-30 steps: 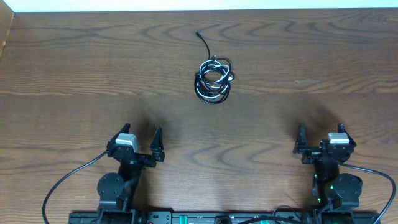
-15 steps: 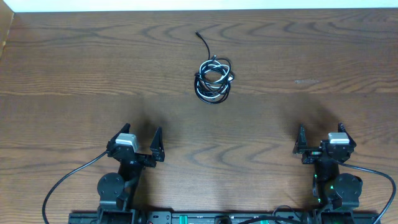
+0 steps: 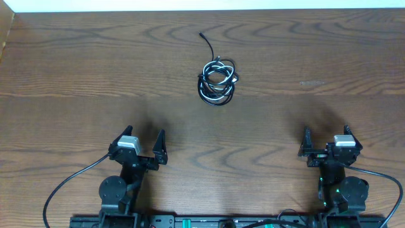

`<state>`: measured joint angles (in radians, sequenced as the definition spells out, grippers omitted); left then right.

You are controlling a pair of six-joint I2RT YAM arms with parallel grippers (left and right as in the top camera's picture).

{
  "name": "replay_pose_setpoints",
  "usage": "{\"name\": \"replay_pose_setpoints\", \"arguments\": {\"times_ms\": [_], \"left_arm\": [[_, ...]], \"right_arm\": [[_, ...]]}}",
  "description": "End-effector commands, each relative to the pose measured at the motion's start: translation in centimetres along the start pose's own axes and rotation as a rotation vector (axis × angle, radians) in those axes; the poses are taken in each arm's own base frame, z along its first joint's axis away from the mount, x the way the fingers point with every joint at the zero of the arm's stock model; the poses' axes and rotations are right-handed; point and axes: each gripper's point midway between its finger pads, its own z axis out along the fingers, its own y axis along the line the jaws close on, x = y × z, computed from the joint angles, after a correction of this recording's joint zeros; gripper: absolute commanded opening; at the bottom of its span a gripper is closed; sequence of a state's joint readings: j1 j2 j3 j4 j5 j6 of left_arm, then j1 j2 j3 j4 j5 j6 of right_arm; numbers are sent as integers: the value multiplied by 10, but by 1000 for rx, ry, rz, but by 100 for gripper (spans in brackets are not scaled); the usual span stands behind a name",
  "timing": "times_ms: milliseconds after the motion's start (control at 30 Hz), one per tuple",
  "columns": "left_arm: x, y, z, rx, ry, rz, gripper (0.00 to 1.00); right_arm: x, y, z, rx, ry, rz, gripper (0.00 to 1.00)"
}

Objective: Untangle cables

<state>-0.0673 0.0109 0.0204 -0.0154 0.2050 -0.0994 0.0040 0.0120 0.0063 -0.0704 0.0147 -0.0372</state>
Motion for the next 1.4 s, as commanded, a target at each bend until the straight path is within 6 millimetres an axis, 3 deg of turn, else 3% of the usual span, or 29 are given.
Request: {"name": "replay_pose_setpoints", "arguments": {"times_ms": [0,1367], "left_arm": [[15,-4,1,32,49,9,95],[17,-11,1,60,54,12,95]], "right_arm": [[1,3,0,-12,4,-9,99],[1,3,0,-12,4,-9,99]]}}
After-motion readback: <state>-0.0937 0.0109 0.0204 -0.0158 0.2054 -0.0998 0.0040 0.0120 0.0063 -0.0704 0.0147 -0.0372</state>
